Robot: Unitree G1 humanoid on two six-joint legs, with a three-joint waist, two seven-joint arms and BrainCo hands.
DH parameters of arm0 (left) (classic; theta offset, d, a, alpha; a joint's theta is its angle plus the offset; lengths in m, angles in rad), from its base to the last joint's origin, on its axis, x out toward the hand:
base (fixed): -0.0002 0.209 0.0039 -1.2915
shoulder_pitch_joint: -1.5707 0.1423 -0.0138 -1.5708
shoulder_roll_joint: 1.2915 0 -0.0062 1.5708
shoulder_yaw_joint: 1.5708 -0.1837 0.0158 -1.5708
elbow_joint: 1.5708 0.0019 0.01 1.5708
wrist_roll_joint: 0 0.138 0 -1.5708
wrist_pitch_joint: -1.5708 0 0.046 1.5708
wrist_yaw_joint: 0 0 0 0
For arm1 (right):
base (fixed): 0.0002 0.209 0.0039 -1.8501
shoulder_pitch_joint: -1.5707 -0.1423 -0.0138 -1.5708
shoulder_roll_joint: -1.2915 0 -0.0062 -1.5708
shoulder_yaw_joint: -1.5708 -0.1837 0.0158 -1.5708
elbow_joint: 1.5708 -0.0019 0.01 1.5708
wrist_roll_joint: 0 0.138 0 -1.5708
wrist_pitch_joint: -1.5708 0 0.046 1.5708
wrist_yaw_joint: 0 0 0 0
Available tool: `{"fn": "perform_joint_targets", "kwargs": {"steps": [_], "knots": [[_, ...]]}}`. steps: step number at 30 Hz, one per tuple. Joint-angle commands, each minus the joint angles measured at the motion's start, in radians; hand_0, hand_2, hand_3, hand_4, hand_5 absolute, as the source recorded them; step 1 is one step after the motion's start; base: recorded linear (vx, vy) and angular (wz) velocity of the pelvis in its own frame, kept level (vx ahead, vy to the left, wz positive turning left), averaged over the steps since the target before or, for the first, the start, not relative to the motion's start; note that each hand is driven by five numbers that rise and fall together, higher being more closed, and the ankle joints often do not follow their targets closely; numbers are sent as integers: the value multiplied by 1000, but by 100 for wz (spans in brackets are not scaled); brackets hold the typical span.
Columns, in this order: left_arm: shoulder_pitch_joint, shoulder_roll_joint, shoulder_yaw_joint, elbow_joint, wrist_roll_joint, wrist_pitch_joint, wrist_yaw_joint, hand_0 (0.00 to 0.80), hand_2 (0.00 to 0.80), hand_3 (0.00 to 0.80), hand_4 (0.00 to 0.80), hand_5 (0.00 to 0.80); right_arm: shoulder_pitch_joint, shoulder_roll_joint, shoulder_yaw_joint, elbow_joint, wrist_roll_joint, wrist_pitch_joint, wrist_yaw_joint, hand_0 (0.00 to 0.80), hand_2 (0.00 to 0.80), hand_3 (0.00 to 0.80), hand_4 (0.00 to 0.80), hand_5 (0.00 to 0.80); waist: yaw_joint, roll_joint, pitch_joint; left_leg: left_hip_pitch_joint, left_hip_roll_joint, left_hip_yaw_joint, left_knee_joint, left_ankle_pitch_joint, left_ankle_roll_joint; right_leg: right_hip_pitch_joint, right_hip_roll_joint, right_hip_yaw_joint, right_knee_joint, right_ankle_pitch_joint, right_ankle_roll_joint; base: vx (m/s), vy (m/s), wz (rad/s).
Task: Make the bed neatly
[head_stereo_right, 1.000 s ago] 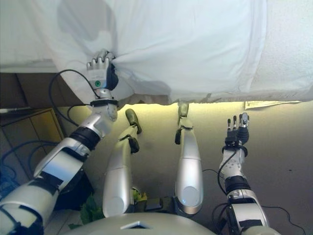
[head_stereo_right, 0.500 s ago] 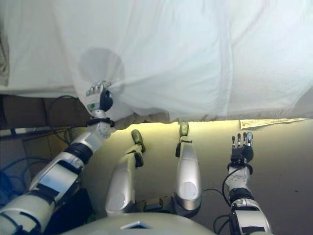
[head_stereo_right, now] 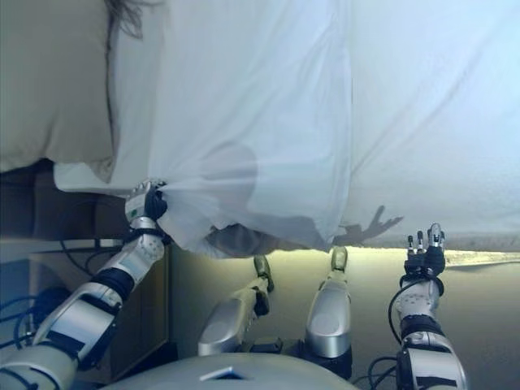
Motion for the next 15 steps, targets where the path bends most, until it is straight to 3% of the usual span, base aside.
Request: {"fn": "perform_joint_targets", "kwargs": {"steps": [1,11,12,13,14,15], "knots": [[56,99,107,152,-29,32,29,800,800,800,800,800,1,-13,-57,67,-43,-45,9,0,0,0,0,0,52,-60,-71,-58,27,-19,70,-11,-48,-11,-117,4,58,-4,66,31,42,8],[92,31,74,131,26,25,8,800,800,800,800,800,-4,29,-48,125,-54,-95,-2,0,0,0,0,0,89,-51,-110,-12,23,-47,49,-17,-44,52,-120,-32,40,-10,69,61,10,13],[93,30,74,130,26,25,5,678,678,678,678,678,-6,32,-47,125,-55,-98,-7,0,0,0,0,0,91,-51,-113,-9,24,-48,48,-18,-43,55,-120,-33,39,-10,69,33,-23,11],[96,29,76,128,22,22,6,449,449,449,449,449,-7,36,-47,124,-55,-101,-11,0,0,0,0,0,94,-53,-117,-6,24,-50,47,-19,-43,58,-119,-34,38,-10,69,33,-35,8],[101,29,80,126,13,19,12,0,0,0,0,0,-8,38,-47,123,-55,-100,-16,0,0,0,0,0,96,-55,-122,-1,25,-51,46,-19,-43,63,-116,-35,35,-10,69,34,-43,8],[104,29,85,123,5,13,16,0,0,0,0,0,-7,40,-48,122,-54,-99,-19,0,0,0,0,0,97,-57,-126,3,26,-52,44,-20,-43,67,-115,-37,33,-9,70,45,-57,8]]}}
